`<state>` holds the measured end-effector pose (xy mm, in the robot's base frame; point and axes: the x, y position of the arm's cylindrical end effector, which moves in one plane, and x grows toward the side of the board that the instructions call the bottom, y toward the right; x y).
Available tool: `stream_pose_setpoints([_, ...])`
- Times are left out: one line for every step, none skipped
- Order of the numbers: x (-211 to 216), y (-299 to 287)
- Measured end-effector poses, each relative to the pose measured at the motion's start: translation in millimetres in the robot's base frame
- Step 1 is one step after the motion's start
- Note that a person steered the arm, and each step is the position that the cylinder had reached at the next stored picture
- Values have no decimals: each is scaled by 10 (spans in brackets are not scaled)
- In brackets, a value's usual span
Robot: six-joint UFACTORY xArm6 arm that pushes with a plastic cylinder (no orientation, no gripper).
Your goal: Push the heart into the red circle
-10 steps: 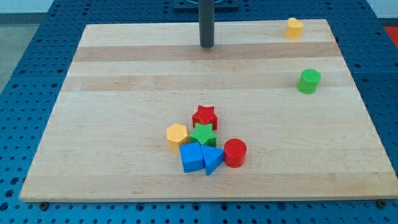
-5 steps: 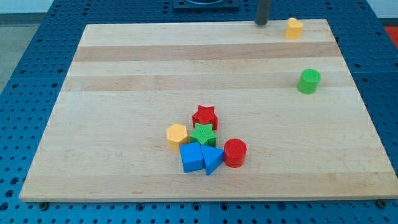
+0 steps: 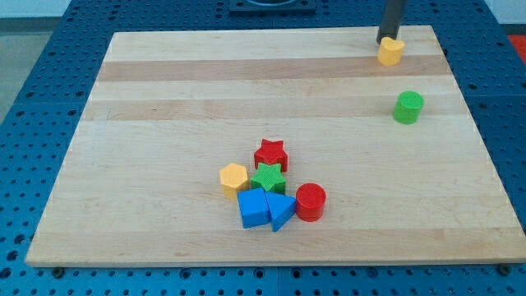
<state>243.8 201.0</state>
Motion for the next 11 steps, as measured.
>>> stream_pose_setpoints([119, 0])
stream_pose_setpoints([284, 0])
stream_pose_setpoints([578, 0])
stream_pose_setpoints([766, 0])
stream_pose_setpoints([766, 69])
stream_pose_setpoints([778, 241])
stream_pose_setpoints([869, 276])
stream_pose_setpoints([1002, 186])
stream_pose_setpoints([1134, -30])
stream_pose_setpoints([1257, -276])
stream_pose_setpoints([1422, -528])
